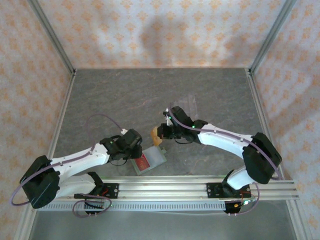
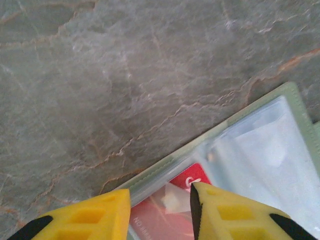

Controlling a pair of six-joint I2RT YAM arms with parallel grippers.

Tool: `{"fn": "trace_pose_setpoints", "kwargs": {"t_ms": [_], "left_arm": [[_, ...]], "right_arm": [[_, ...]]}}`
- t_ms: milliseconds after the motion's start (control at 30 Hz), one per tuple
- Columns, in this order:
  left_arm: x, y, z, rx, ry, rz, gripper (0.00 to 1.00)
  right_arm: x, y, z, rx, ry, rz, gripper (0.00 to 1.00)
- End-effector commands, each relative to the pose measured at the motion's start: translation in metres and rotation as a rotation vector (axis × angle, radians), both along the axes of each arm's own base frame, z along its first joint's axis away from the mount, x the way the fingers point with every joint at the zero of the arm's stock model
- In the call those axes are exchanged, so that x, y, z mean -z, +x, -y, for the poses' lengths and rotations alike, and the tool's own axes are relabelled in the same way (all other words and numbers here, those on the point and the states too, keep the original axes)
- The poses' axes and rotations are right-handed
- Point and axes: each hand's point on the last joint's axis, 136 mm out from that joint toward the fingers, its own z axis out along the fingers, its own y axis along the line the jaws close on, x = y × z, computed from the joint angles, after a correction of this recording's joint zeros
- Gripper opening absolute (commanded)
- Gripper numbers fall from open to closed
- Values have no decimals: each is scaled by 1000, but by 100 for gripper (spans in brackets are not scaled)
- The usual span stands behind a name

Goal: Put the credit cards into the card holder
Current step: Flip over the card slot on the card holder.

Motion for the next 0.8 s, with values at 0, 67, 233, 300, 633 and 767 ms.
{"fn": "trace_pose_setpoints", "kwargs": {"t_ms": [0, 67, 233, 300, 633, 767], "left_arm": [[1, -12, -6, -7, -5, -34, 35], [4, -18, -8, -13, -16, -47, 36], [25, -28, -7, 5, -2, -125, 36], [29, -29, -7, 5, 9, -136, 36], [43, -29, -13, 4, 60, -152, 36], [49, -21, -3, 23, 63, -157, 36]], "right_arm": [[9, -11, -4, -21, -12, -76, 0], [16, -18, -6, -46, -32, -86, 0], [47, -22, 2, -30, -103, -126, 0], [59, -21, 6, -13, -129, -132, 0], [80, -12, 44, 144, -234, -71, 0], [76, -19, 28, 88, -178, -102, 0]]}}
